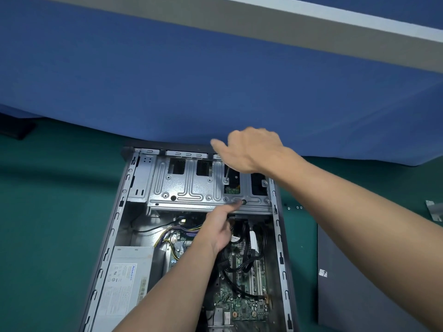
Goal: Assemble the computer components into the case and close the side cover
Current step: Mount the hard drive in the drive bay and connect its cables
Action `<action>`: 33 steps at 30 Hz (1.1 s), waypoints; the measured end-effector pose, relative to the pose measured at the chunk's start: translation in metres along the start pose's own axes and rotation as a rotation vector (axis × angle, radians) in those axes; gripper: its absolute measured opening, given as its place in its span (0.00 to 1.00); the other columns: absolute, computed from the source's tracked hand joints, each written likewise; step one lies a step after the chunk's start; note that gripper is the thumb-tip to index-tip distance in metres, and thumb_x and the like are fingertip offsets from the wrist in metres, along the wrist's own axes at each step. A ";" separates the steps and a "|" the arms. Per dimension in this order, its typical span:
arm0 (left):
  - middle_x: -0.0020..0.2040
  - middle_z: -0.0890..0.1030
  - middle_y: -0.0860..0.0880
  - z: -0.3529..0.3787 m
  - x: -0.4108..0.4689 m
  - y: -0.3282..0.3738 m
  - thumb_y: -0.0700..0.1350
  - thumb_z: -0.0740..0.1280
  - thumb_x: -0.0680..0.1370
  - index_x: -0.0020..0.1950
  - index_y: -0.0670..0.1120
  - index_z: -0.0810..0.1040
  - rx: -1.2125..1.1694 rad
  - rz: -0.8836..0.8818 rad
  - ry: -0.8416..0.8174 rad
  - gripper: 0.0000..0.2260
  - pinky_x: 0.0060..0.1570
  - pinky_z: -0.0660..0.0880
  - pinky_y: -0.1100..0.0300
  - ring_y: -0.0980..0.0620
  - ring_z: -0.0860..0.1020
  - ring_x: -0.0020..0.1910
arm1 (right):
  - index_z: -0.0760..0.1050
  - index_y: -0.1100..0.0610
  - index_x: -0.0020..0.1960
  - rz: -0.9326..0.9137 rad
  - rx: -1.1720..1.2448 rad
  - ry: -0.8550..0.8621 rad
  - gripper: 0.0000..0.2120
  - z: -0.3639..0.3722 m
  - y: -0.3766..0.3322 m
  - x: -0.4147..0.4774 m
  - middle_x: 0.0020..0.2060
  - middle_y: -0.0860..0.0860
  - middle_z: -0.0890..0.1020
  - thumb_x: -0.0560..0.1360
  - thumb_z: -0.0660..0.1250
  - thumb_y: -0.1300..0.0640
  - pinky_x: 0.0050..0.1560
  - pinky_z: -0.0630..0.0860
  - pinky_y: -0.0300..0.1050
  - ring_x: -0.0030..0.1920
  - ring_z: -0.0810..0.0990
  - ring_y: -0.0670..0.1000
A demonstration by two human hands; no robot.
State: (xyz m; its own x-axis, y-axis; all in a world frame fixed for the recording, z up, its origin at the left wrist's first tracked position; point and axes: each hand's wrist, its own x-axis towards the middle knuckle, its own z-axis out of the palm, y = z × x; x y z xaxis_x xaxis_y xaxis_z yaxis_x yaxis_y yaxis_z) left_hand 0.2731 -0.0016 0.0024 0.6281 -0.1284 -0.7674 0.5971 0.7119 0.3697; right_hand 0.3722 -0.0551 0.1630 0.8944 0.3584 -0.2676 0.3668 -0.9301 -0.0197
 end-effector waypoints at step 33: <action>0.78 0.56 0.42 0.001 -0.005 0.000 0.41 0.76 0.67 0.73 0.36 0.64 0.044 -0.009 -0.042 0.38 0.74 0.41 0.49 0.46 0.46 0.78 | 0.63 0.56 0.37 -0.025 -0.025 0.001 0.14 -0.002 0.001 -0.008 0.36 0.51 0.68 0.79 0.55 0.50 0.40 0.63 0.48 0.39 0.69 0.58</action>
State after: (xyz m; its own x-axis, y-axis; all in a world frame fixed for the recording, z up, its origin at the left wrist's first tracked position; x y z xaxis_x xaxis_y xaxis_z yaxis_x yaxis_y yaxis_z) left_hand 0.2703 -0.0011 0.0067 0.6426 -0.1638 -0.7485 0.6236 0.6794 0.3867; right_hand 0.3656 -0.0589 0.1668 0.8851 0.3813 -0.2667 0.3951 -0.9186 -0.0022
